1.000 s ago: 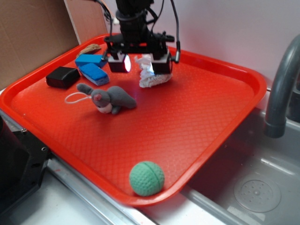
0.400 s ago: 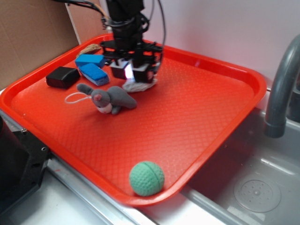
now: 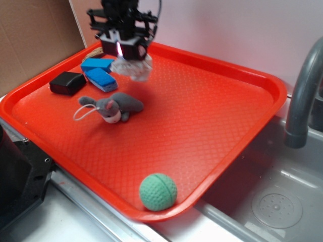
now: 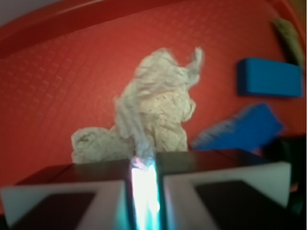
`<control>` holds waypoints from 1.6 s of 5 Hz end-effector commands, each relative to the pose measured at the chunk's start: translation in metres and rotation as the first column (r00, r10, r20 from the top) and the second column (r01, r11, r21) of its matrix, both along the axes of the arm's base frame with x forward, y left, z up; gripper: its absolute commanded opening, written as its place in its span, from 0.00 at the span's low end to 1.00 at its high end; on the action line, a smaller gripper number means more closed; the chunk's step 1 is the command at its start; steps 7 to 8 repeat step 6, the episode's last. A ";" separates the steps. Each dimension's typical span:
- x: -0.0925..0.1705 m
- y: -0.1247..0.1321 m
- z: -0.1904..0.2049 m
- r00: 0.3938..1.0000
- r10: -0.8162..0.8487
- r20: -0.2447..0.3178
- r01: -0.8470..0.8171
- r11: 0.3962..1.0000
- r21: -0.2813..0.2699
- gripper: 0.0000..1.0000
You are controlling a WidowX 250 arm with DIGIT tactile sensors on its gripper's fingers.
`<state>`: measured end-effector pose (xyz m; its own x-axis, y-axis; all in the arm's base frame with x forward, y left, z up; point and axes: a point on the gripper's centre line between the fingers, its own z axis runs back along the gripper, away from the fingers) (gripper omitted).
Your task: Grab the white paper.
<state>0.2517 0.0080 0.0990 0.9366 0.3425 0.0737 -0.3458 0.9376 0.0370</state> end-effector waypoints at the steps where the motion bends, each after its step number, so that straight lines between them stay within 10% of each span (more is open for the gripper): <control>1: -0.034 -0.006 0.069 0.986 -0.119 0.113 0.121 0.993 -0.007 0.00; 3: -0.077 -0.023 0.126 0.960 -0.246 0.135 0.253 0.967 -0.038 0.00; 8: -0.085 -0.023 0.125 0.970 -0.225 0.097 0.225 0.974 0.013 0.00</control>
